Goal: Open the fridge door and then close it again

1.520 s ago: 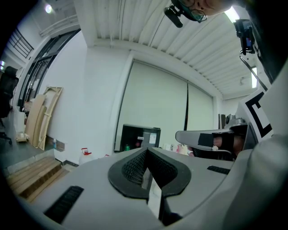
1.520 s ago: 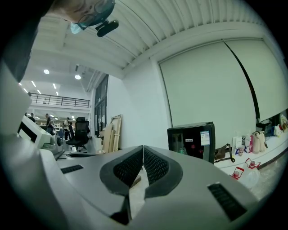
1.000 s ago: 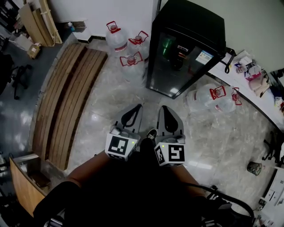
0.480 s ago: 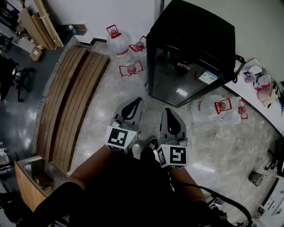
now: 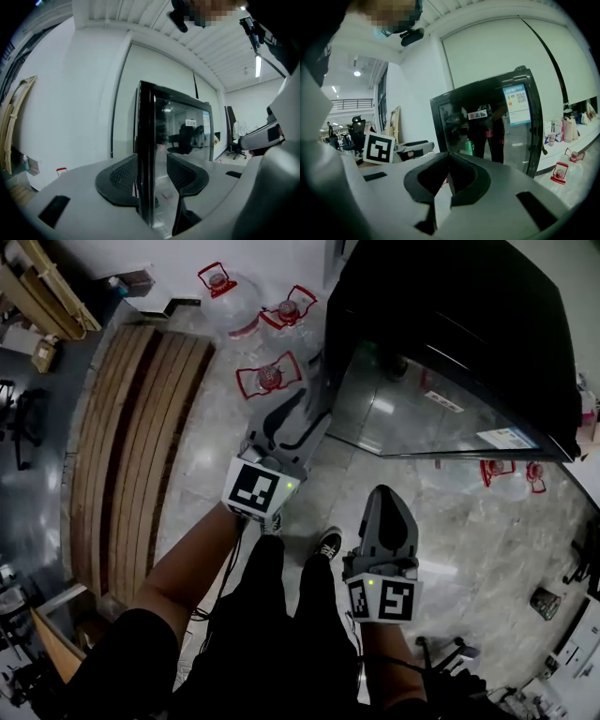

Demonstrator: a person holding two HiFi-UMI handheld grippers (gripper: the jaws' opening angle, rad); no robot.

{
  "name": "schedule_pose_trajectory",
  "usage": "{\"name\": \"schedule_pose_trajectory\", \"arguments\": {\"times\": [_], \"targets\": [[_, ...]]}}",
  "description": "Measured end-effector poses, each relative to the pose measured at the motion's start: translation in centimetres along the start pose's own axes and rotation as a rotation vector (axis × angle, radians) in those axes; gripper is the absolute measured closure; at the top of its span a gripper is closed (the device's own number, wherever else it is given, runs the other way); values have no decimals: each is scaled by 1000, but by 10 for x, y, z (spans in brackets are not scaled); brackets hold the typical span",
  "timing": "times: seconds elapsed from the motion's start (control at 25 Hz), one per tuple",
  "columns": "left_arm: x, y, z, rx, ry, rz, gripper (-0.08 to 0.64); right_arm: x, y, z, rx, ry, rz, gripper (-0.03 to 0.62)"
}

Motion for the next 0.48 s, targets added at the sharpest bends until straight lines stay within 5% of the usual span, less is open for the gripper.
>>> {"name": "schedule_pose_trajectory", "arguments": {"times": [0.48], "targets": [[41, -69, 28, 80, 17, -24, 322, 103, -12, -10, 43, -49, 148, 577]]}}
Point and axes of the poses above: the fingertips, and each gripper's own axes: y backward along the fingers, z to its left, x out of its underside, the point moved 4 cm from there along y, backward along the fingers, and after that the axes turned 10 degrees about y, right-handed, at the moved point
